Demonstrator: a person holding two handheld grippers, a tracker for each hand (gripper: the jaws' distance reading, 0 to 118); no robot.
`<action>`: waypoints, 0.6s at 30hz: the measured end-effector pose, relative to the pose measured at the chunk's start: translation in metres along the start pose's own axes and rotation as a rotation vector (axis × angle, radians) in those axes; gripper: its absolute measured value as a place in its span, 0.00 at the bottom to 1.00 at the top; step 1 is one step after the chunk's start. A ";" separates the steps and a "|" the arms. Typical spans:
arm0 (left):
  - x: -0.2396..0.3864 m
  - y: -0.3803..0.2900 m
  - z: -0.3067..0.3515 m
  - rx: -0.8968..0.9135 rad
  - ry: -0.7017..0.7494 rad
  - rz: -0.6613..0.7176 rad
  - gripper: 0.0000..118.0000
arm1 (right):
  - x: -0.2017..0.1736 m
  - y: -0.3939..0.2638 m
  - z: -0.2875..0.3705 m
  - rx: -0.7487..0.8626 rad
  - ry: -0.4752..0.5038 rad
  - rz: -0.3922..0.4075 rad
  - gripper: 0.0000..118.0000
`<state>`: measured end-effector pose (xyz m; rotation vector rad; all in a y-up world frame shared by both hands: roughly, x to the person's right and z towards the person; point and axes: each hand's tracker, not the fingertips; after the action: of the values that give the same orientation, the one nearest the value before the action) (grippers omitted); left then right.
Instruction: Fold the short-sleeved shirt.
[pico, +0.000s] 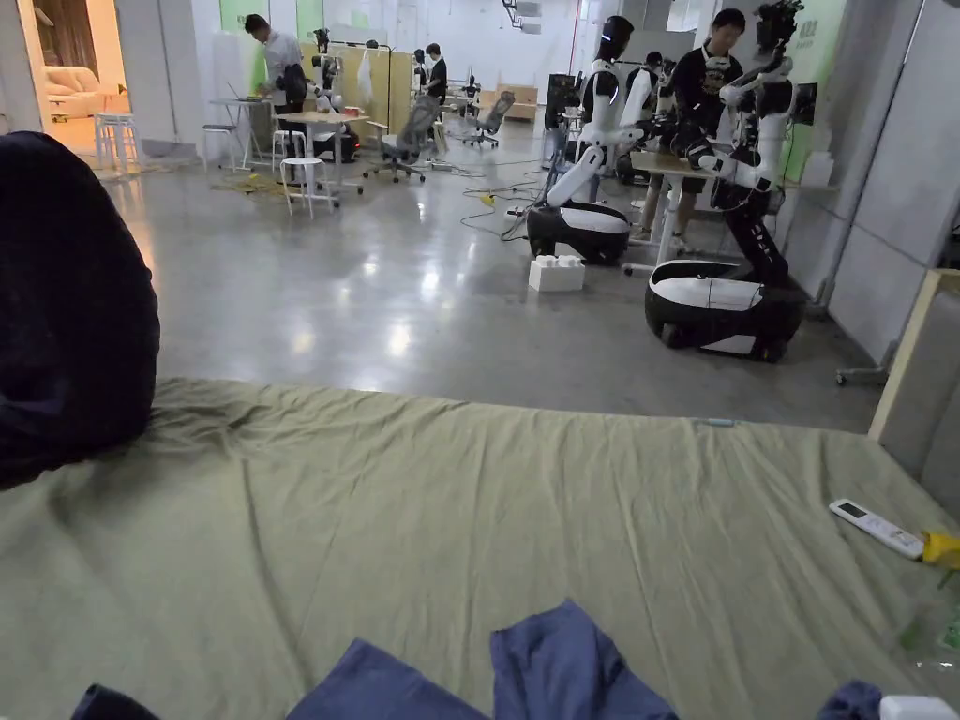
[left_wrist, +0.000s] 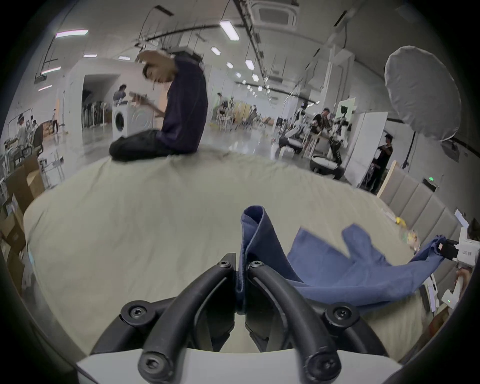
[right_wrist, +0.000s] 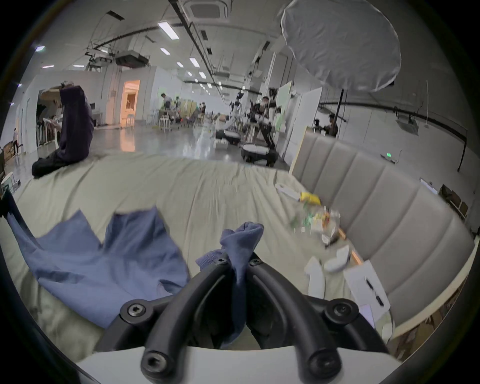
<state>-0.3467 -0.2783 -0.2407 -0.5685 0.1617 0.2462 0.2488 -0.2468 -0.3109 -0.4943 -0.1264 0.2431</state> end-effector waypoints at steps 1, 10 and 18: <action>-0.004 -0.010 0.000 -0.008 0.012 0.018 0.05 | -0.002 -0.015 0.001 -0.049 0.012 -0.004 0.06; -0.037 -0.076 -0.008 -0.099 0.059 0.115 0.05 | -0.013 -0.097 0.003 -0.184 -0.011 -0.035 0.06; -0.017 -0.080 -0.005 -0.139 0.172 -0.020 0.31 | -0.031 -0.100 0.014 -0.175 -0.044 0.020 0.51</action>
<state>-0.3414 -0.3494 -0.2002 -0.7289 0.3069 0.1899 0.2369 -0.3339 -0.2520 -0.6646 -0.1870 0.2636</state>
